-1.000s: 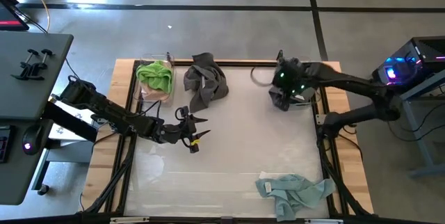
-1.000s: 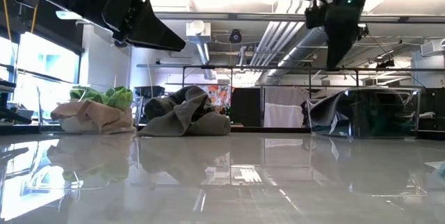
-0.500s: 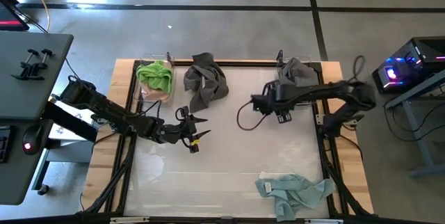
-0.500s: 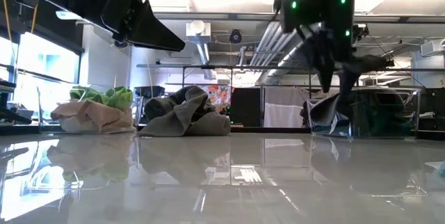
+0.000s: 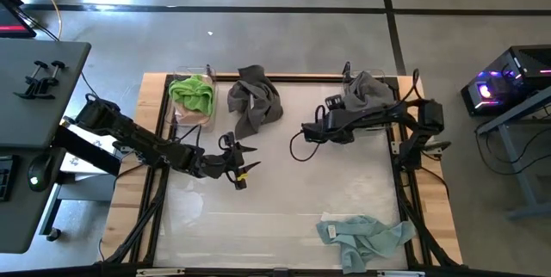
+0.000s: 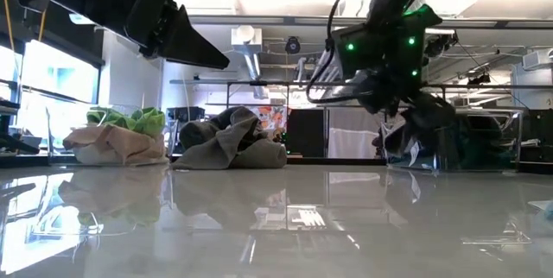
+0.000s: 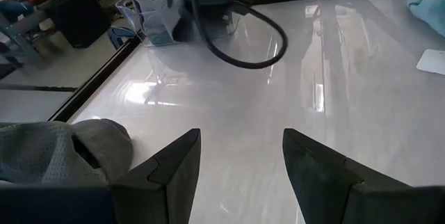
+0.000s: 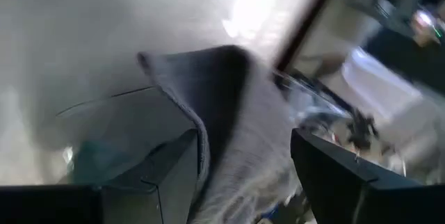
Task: Sort towels by color in basket
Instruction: Put the bottom dark gray towel into the right transparent bin
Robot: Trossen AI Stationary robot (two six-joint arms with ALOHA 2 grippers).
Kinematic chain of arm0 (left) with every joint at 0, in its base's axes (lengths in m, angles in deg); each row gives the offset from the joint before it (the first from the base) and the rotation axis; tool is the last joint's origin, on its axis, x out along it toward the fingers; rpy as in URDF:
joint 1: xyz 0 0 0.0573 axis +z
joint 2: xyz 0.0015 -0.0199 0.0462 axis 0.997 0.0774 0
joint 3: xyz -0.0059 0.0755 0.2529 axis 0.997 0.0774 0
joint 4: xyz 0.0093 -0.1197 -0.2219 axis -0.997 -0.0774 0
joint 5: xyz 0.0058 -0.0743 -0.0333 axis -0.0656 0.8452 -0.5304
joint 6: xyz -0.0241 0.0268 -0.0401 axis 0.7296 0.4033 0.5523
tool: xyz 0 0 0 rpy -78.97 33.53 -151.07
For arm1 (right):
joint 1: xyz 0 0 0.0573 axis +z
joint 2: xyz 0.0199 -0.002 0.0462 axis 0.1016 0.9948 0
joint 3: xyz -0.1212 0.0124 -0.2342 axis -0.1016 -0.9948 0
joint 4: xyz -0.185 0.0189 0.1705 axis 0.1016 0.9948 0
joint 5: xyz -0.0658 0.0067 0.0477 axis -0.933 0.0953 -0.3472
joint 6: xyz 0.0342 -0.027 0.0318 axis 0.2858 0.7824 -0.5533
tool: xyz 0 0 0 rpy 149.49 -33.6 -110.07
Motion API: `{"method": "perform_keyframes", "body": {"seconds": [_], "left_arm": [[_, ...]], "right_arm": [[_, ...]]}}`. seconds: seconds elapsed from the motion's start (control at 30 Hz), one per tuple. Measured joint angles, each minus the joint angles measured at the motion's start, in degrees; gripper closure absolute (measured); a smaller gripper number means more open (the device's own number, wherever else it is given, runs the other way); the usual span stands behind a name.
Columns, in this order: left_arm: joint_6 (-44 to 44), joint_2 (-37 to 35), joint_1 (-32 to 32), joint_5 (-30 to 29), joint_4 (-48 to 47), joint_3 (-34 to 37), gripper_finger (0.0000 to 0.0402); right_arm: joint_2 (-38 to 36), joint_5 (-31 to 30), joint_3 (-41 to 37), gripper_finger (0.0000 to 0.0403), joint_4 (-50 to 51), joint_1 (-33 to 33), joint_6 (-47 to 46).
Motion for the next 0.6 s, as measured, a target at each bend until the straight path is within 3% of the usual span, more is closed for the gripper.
{"method": "perform_keyframes", "body": {"seconds": [0.1, 0.3, 0.4, 0.6], "left_arm": [[-0.02, 0.62, 0.0, 0.02, 0.02, 0.02, 0.0211], [0.0, 1.18, 0.0, 0.0, 0.07, 0.02, 0.0211], [-0.05, 1.17, 0.0, 0.01, 0.22, 0.02, 0.0211], [-0.11, 1.17, 0.02, 0.0, 0.48, 0.02, 0.0211]], "right_arm": [[-0.28, -1.88, 0.0, 0.0179, -0.05, -1.4, -5.86], [-0.83, 0.57, 0.0, 0.0195, 1.51, -7.81, -15.42], [-1.51, 0.58, 0.02, 0.024, 1.64, -10.34, -18.22], [-5.23, 5.23, 0.02, 0.0374, 1.59, -13.76, -22.29]]}}
